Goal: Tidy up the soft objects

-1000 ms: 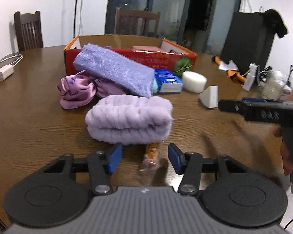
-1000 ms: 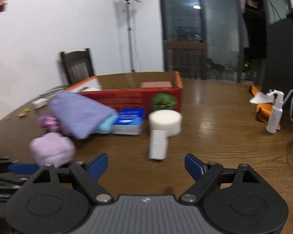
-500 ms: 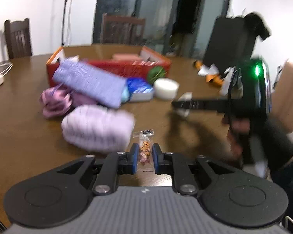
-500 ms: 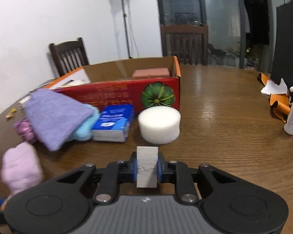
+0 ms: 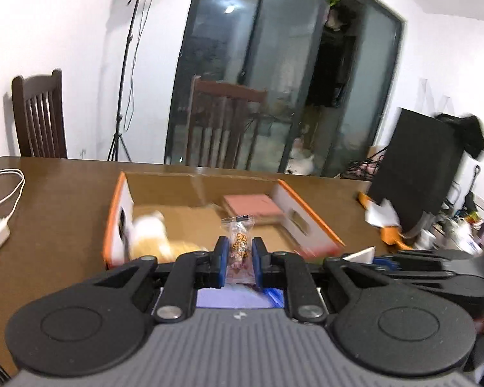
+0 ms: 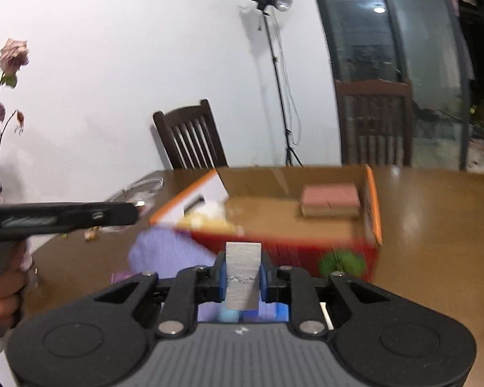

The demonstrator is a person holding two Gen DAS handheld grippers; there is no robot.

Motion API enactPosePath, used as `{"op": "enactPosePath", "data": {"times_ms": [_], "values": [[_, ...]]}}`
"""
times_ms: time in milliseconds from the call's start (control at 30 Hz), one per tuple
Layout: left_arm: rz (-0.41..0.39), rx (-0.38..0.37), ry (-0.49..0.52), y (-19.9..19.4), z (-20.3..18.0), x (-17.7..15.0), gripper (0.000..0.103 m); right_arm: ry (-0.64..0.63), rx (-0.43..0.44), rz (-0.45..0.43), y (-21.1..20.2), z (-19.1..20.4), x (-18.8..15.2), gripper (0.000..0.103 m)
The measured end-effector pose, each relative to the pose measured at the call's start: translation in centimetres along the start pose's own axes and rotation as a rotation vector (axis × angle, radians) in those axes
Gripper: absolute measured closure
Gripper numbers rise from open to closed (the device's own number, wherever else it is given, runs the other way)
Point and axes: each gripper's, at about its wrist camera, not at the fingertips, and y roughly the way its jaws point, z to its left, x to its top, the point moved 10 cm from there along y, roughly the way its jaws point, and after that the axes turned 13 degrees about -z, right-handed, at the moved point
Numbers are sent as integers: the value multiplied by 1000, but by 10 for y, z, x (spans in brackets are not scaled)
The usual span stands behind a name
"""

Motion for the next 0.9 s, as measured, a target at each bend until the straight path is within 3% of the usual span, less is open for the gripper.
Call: {"op": "enactPosePath", "data": {"times_ms": [200,367,467,533,567,633,900], "values": [[75,85,22,122,66,38,87,44,-1,74,121,-26,55,84],[205,160,20,196,112,20,86,66,-48,179,222,-45,58,84],[247,192,70,215,123,3,84,32,-114,236,266,-59,46,82],[259,196,76,219,128,-3,68,25,-144,268,288,-68,34,79],[259,200,72,220,132,-5,63,18,-159,283,294,-71,27,76],[253,208,69,216,138,-6,58,19,-194,287,300,-77,20,57],[159,224,66,164,141,31,53,-8,-183,171,248,-77,58,47]]}}
